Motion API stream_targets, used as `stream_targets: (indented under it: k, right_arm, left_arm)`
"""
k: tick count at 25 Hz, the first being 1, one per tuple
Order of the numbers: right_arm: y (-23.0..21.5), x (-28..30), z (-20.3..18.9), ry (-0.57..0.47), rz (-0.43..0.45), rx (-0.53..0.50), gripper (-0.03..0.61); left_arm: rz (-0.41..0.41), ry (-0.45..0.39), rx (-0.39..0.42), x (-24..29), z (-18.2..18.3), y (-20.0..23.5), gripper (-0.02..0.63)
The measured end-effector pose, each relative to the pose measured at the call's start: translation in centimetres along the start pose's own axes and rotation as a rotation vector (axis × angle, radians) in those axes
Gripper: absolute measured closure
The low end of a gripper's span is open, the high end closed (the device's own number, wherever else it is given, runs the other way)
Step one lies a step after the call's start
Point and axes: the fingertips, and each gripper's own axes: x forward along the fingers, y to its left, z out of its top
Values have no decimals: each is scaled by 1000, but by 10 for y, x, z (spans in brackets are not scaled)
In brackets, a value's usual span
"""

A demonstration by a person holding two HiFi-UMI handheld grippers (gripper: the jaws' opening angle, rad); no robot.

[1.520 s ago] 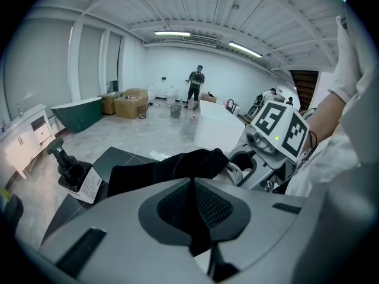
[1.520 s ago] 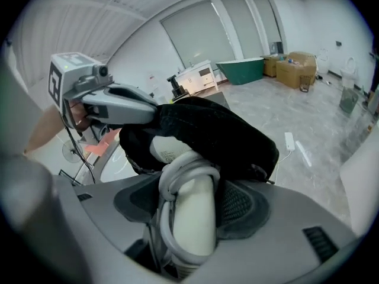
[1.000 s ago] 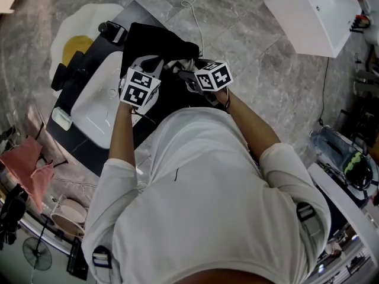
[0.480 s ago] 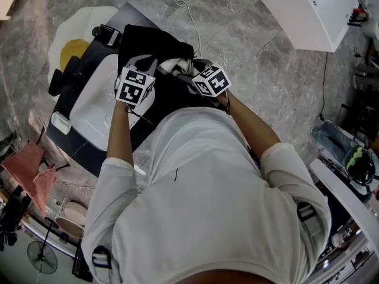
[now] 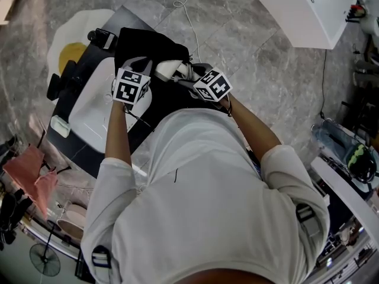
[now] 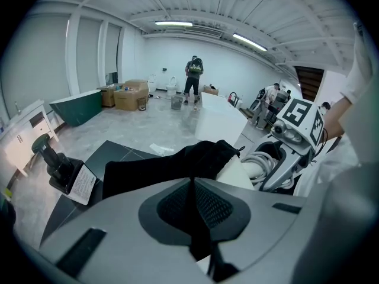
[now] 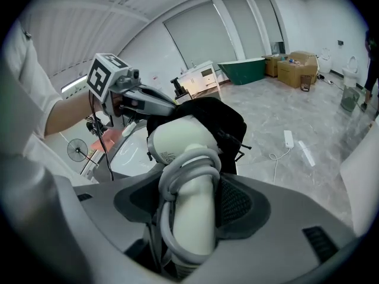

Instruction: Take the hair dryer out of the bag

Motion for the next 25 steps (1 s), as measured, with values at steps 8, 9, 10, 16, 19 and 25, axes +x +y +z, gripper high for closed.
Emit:
stream_targets:
  k: [8, 9, 10, 16, 19, 25]
  right_arm:
    - [7, -10, -8, -2, 25, -10, 304]
    - [7, -11, -9, 0, 24, -14, 304]
    - [8, -12, -11, 1, 24, -17, 304]
    - [15, -20, -22, 8, 39, -24, 304]
    - [18, -23, -26, 5, 47, -24, 304]
    - [21, -35, -28, -18, 53, -21, 304]
  left_arm:
    - [-16, 2, -69, 10, -1, 0, 580]
    - [-18, 2, -79, 11, -2, 1, 580]
    - [-21, 2, -90, 12, -3, 1, 580]
    - [-34, 10, -139, 23, -8, 1, 580]
    - [-31, 18, -138, 27, -9, -1, 580]
    - [-30, 32, -151, 33, -13, -7, 580]
